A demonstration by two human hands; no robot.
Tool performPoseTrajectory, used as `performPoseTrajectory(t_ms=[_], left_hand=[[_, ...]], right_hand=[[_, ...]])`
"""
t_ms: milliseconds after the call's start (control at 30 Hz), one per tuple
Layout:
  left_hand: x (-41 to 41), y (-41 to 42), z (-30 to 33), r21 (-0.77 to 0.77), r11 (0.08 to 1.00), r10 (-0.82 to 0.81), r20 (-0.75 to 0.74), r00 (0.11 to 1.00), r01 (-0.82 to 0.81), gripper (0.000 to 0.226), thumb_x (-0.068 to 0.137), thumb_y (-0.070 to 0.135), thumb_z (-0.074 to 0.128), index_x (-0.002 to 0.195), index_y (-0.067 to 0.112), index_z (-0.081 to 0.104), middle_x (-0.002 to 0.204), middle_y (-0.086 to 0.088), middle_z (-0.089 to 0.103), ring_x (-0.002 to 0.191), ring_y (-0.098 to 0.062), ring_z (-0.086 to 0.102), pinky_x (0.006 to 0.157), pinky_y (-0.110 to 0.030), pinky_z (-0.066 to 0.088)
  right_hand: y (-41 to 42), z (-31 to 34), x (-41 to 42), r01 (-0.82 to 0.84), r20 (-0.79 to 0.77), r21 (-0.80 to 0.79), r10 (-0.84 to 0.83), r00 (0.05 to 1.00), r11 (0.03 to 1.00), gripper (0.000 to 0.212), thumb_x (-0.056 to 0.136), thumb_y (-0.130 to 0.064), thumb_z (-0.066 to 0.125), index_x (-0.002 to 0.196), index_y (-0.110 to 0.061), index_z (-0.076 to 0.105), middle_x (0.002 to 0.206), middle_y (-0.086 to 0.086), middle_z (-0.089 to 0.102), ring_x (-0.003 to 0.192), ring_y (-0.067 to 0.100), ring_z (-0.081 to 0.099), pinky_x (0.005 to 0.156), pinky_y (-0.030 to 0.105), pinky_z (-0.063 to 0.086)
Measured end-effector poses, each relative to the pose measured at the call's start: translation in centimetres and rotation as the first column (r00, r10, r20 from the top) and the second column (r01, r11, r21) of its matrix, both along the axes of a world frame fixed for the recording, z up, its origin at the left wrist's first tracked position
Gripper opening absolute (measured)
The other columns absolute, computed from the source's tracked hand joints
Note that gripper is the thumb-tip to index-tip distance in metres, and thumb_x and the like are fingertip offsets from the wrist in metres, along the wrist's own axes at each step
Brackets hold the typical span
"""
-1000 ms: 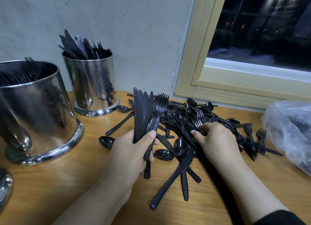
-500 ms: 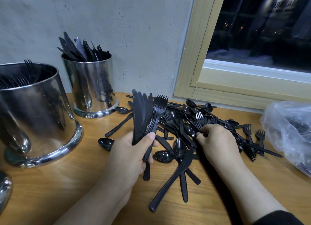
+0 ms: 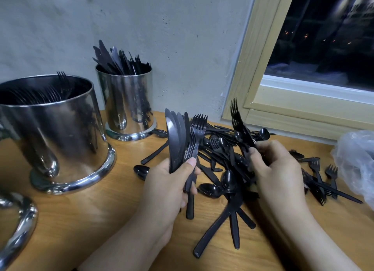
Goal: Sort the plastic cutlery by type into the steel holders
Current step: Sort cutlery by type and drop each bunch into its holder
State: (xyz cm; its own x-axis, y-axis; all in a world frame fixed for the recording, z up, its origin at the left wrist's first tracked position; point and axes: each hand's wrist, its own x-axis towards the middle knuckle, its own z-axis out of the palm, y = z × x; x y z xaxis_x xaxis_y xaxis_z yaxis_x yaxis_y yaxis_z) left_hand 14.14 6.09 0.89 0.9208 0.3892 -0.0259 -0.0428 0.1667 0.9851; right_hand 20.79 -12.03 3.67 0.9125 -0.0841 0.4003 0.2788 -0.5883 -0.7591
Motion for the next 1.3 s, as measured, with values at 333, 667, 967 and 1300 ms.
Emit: performPoseTrajectory(t_ms=[333,667,967,1300], left_hand=[[-0.1,0.0,0.8,-0.126,0.986,0.11,-0.017,0.994,-0.111,0.023,0.102,0.025,0.061,0.091,0.008,0.07,0.068,-0.006,0.065,0.036,-0.007,0.042,0.036,-0.02,0.027],[0.0,0.1,0.7,-0.261,0.955,0.144,-0.001,0.99,-0.139,0.019,0.101,0.024,0.063,0.089,0.01,0.068,0.06,-0.006,0.047,0.043,-0.01,0.039,0.037,-0.021,0.026],[0.2,0.4,0.3,-0.203,0.973,0.122,0.032,0.992,-0.113,0.022,0.097,0.022,0.067,0.077,0.016,0.071,0.058,-0.005,0.049,0.046,-0.012,0.04,0.04,-0.024,0.026],[-0.2,0.4,0.3,-0.067,0.996,-0.057,0.069,0.996,0.062,0.02,0.101,0.028,0.062,0.097,0.016,0.078,0.092,-0.015,0.077,0.088,-0.032,0.075,0.072,-0.036,0.06]], right_hand=[[5.6,-2.0,-2.8,-0.24,0.128,-0.226,0.273,0.953,0.944,0.05,0.087,0.007,0.065,0.13,-0.018,0.068,0.095,-0.013,0.059,0.092,0.0,0.055,0.081,-0.003,0.033],[7.8,-1.5,-5.0,-0.443,0.106,-0.265,0.483,0.869,0.857,0.047,0.097,-0.008,0.06,0.144,-0.015,0.054,0.1,-0.008,0.051,0.081,-0.028,0.048,0.068,-0.008,0.032],[7.2,-1.2,-4.7,-0.528,0.025,-0.152,0.538,0.843,0.835,0.03,0.104,-0.015,0.048,0.126,-0.024,0.065,0.098,-0.018,0.047,0.094,0.0,0.056,0.076,0.008,0.042],[5.8,-1.8,-3.2,-0.436,0.06,0.127,0.431,0.9,0.891,0.019,0.091,-0.015,0.071,0.107,-0.022,0.079,0.086,-0.013,0.06,0.088,-0.001,0.063,0.073,0.005,0.041]])
